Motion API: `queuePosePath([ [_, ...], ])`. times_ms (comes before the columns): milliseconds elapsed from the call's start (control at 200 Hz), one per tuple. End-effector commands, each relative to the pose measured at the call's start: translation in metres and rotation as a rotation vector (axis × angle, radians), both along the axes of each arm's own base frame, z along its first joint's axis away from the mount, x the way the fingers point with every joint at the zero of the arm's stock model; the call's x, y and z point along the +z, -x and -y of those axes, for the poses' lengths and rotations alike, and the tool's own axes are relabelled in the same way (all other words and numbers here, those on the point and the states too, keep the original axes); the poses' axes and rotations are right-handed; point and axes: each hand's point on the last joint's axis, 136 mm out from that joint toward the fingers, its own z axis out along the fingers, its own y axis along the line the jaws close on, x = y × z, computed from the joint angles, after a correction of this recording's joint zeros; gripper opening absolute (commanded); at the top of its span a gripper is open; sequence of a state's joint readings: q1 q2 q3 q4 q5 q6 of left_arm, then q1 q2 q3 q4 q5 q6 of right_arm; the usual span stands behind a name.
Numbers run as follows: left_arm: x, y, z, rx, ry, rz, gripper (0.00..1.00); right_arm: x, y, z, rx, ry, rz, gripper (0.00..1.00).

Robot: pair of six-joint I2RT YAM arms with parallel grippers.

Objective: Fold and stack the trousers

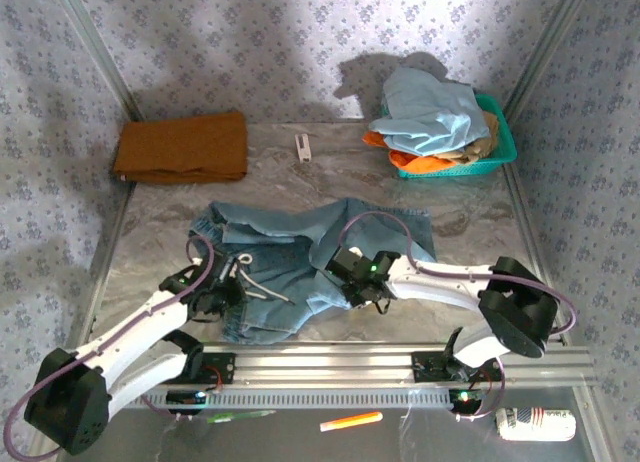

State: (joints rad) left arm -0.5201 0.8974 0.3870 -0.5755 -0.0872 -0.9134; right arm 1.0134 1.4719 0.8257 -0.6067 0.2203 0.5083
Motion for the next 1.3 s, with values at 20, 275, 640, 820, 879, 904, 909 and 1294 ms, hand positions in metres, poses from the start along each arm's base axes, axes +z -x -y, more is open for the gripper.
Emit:
queuePosePath([
  [20, 0.003, -0.009, 0.0, 0.022, 0.016, 0.066, 0.09, 0.02, -0.013, 0.011, -0.029, 0.062, 0.076, 0.13],
  [275, 0.026, -0.016, -0.007, 0.017, -0.003, 0.149, 0.0, 0.071, -0.015, 0.039, -0.081, 0.081, 0.168, 0.0],
  [640, 0.045, -0.023, -0.037, 0.111, -0.051, 0.185, 0.0, 0.183, -0.035, 0.088, -0.172, 0.099, 0.421, 0.0],
  [820, 0.075, -0.045, -0.06, 0.202, -0.047, 0.239, 0.0, 0.253, -0.052, 0.1, -0.174, 0.106, 0.608, 0.0],
  [879, 0.088, -0.051, -0.069, 0.233, -0.059, 0.269, 0.0, 0.276, -0.058, 0.103, -0.187, 0.108, 0.678, 0.0],
  [904, 0.093, -0.054, -0.072, 0.245, -0.061, 0.279, 0.0, 0.285, -0.06, 0.103, -0.189, 0.105, 0.705, 0.0],
  [909, 0.094, -0.054, -0.073, 0.246, -0.062, 0.281, 0.0, 0.287, -0.06, 0.103, -0.188, 0.105, 0.708, 0.0],
  [1294, 0.117, -0.059, -0.095, 0.332, -0.067, 0.33, 0.0, 0.25, -0.145, 0.087, -0.231, -0.044, 0.539, 0.06],
])
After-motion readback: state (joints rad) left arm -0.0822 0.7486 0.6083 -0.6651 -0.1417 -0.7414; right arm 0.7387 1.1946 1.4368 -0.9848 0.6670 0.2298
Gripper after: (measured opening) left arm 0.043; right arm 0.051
